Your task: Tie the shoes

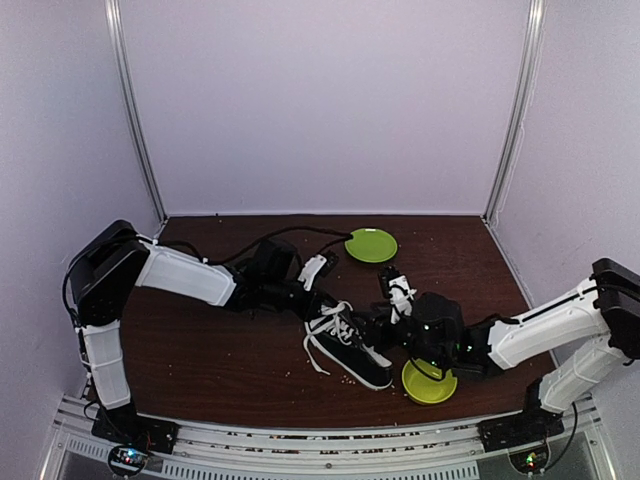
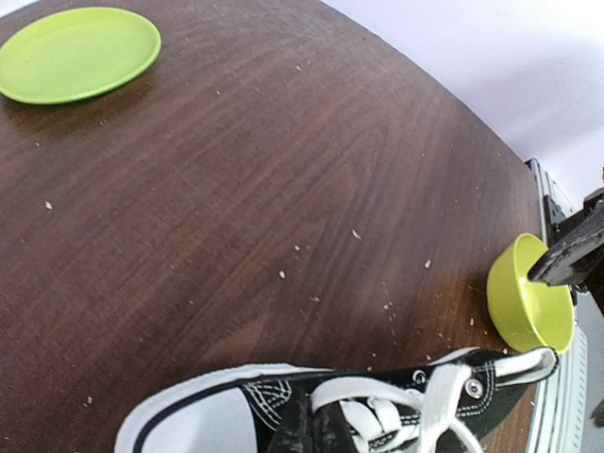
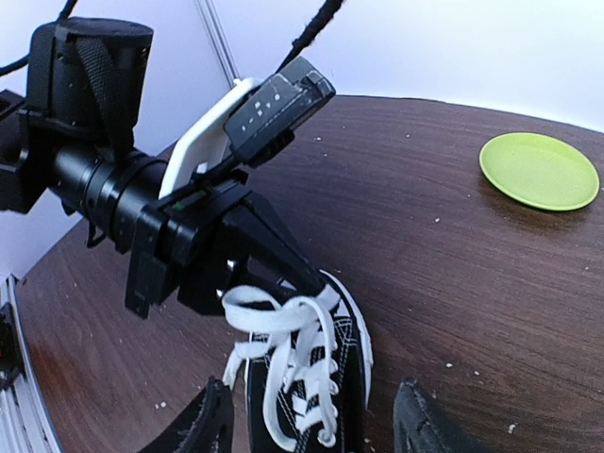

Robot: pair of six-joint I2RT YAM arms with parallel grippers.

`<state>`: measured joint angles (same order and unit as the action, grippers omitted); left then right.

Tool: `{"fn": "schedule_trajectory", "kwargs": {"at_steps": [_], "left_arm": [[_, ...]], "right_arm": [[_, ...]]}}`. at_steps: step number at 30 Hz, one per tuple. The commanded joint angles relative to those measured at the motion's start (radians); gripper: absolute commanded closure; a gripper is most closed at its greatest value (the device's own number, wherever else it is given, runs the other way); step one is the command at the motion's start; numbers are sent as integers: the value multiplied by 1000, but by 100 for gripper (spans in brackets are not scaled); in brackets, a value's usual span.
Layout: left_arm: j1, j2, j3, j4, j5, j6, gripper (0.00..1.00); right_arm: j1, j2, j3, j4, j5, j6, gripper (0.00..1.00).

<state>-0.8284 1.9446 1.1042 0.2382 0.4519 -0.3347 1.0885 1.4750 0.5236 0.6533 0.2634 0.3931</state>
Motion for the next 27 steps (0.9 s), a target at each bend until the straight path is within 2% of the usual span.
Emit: {"fn": "schedule_trajectory", "kwargs": {"at_steps": [1,3,6,12,17,20,27], "left_arm": [[0,-28,29,87,-52,6,100],[1,-18,40,102,-54,7,100],[0,0,65,121,-34,4,100],[0,10,95,154,3,-6,100],[0,22,134,109,57,15,100],[0,21,130,89,61,26,100],[0,20,131,81,71,28,100]], "right_arm": [[-9,-130,-93,-106,-51,4,38],[-59,-182,-122,-121,-71,17,32],[-163,-191,-92,-178,-135,33,30],[-280,-54,36,-224,-248,-27,30],[-315,19,55,-126,-366,-126,32],[-344,45,74,-92,-473,-49,34],[-338,66,69,23,-575,239,39]]}}
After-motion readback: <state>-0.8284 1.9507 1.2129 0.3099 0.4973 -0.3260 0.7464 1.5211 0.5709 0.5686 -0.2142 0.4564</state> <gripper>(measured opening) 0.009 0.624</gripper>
